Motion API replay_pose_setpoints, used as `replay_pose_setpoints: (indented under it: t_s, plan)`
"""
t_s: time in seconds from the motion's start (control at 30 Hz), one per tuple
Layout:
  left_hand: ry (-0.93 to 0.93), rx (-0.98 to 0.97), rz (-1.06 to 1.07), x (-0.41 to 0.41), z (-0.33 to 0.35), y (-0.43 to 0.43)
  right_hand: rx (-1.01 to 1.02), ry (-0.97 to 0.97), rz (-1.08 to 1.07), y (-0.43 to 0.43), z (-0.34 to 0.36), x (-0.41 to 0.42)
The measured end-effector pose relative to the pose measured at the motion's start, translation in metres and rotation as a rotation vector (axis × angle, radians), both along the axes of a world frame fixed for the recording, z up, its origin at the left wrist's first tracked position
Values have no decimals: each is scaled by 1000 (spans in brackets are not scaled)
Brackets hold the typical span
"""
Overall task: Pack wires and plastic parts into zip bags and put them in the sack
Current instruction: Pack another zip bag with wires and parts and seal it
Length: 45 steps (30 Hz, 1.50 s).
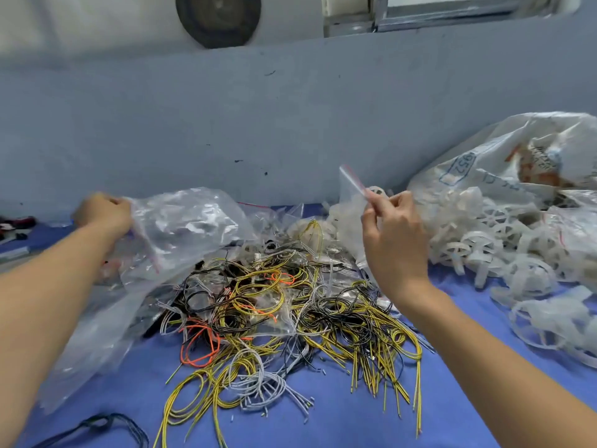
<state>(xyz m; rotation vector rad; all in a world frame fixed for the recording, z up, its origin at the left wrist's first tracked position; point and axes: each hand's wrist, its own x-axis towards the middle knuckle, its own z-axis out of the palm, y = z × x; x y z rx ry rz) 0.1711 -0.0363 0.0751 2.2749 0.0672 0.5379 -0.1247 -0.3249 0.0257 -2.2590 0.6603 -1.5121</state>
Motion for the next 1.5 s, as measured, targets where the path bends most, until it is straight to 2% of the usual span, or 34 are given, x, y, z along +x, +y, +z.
replay_pose_setpoints:
  t_s: [0.1, 0.2, 0.27, 0.37, 0.4, 0.47, 0.57, 0.67, 0.77, 0.83, 0.9, 1.0, 1.1, 1.4, 1.5]
  plan:
    - [114, -107, 165, 21, -29, 44, -2, 90, 39, 18, -22, 13]
    - [106, -155, 120, -4, -55, 28, 3, 208, 106, 43, -53, 23]
    - [54, -172, -169, -48, -73, -8, 8, 276, 144, 60, -74, 29]
    - [266, -247, -792, -124, -114, -61, 34, 350, 177, 76, -100, 37]
    - [345, -280, -916, -142, -129, -73, 44, 380, 178, 79, -108, 40]
    - [478, -372, -1017, -165, -154, -91, 59, 449, 185, 82, -123, 43]
    - [575, -509, -1022, -177, -176, -105, 57, 520, 243, 83, -141, 43]
    - [551, -539, -1021, -173, -182, -107, 8, 544, 307, 77, -147, 42]
    - [525, -568, -1013, -167, -180, -107, 13, 479, 389, 73, -143, 39]
    - [546, -633, -1006, -164, -178, -107, 55, 468, 447, 71, -140, 40]
    - [552, -678, -1009, -162, -175, -108, 195, 445, 514, 70, -136, 43]
    - [495, -640, -1032, -162, -170, -110, 390, 353, 568, 66, -127, 47]
    - [424, -581, -1070, -165, -168, -112, 464, 315, 563, 62, -122, 45]
    - [381, -541, -1172, -172, -158, -114, 270, 281, 492, 64, -120, 23]
    - [385, -516, -1201, -173, -156, -115, 312, 281, 523, 62, -120, 17]
